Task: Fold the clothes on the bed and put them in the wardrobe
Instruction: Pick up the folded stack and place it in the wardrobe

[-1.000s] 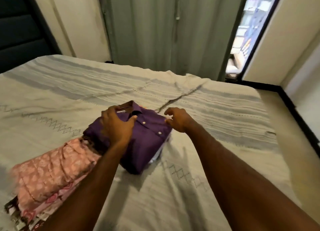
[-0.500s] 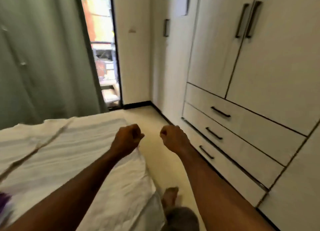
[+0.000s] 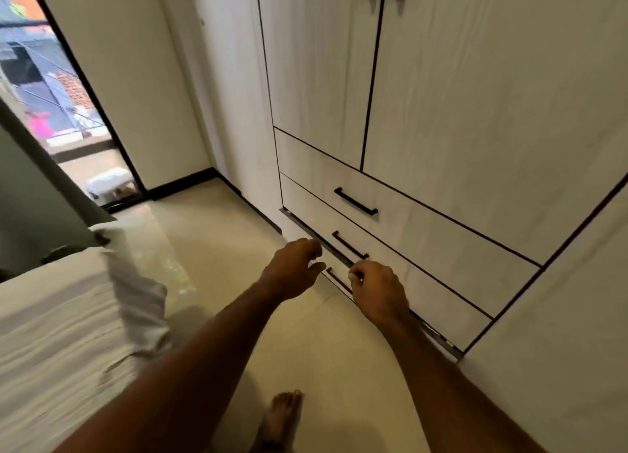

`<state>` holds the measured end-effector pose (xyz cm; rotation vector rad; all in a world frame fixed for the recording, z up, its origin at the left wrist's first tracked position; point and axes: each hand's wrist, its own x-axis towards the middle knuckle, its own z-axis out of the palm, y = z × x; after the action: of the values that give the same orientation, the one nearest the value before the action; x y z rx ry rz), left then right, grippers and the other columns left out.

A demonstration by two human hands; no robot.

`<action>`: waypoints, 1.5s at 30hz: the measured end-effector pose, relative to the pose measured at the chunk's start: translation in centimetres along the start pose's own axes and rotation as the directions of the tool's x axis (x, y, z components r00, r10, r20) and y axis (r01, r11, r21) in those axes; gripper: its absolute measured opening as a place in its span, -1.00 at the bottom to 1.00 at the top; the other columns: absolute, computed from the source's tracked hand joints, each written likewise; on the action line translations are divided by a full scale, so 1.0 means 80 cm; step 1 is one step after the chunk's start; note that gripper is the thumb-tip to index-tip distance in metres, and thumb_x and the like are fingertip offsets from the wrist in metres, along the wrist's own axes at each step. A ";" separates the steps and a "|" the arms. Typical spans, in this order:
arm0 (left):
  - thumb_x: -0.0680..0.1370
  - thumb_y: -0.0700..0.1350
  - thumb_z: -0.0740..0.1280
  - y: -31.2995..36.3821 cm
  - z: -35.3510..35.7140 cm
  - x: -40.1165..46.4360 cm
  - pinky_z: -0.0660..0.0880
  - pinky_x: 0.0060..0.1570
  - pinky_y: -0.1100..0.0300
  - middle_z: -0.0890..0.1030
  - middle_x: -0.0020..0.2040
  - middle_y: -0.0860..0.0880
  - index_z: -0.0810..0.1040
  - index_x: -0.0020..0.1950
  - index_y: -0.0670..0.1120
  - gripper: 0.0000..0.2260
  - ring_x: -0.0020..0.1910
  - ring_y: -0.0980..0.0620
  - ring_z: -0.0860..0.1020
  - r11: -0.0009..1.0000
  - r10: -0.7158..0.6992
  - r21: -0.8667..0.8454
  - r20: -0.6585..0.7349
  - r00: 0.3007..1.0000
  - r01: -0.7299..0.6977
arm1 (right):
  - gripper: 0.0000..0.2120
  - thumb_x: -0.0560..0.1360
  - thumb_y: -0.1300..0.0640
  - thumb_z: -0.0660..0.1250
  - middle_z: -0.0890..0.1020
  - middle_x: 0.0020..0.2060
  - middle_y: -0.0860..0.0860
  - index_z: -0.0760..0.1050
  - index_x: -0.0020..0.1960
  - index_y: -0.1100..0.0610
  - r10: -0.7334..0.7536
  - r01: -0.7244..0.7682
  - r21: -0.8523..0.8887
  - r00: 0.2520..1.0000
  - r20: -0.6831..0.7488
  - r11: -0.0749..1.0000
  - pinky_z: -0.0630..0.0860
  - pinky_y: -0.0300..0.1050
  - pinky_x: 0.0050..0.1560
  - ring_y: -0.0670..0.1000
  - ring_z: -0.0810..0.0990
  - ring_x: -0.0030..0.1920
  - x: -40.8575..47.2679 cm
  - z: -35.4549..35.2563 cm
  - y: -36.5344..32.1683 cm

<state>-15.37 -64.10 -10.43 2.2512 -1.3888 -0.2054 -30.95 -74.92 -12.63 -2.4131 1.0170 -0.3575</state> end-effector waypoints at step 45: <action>0.56 -0.27 0.25 -0.180 0.143 0.383 0.09 0.56 -0.21 -0.06 0.66 -0.07 -0.05 0.65 -0.06 -0.27 0.63 -0.07 -0.16 0.918 0.284 0.140 0.418 0.863 -0.370 | 0.01 0.55 -0.04 0.35 -0.23 0.61 0.20 -0.36 0.60 0.23 0.372 -0.253 -0.539 0.920 0.123 0.804 -0.18 0.09 0.61 0.19 -0.24 0.61 0.348 0.165 0.010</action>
<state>6.42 -89.23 -23.48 2.1685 -2.0763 -0.4228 -6.76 -91.10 -22.85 -2.5798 1.5299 0.3496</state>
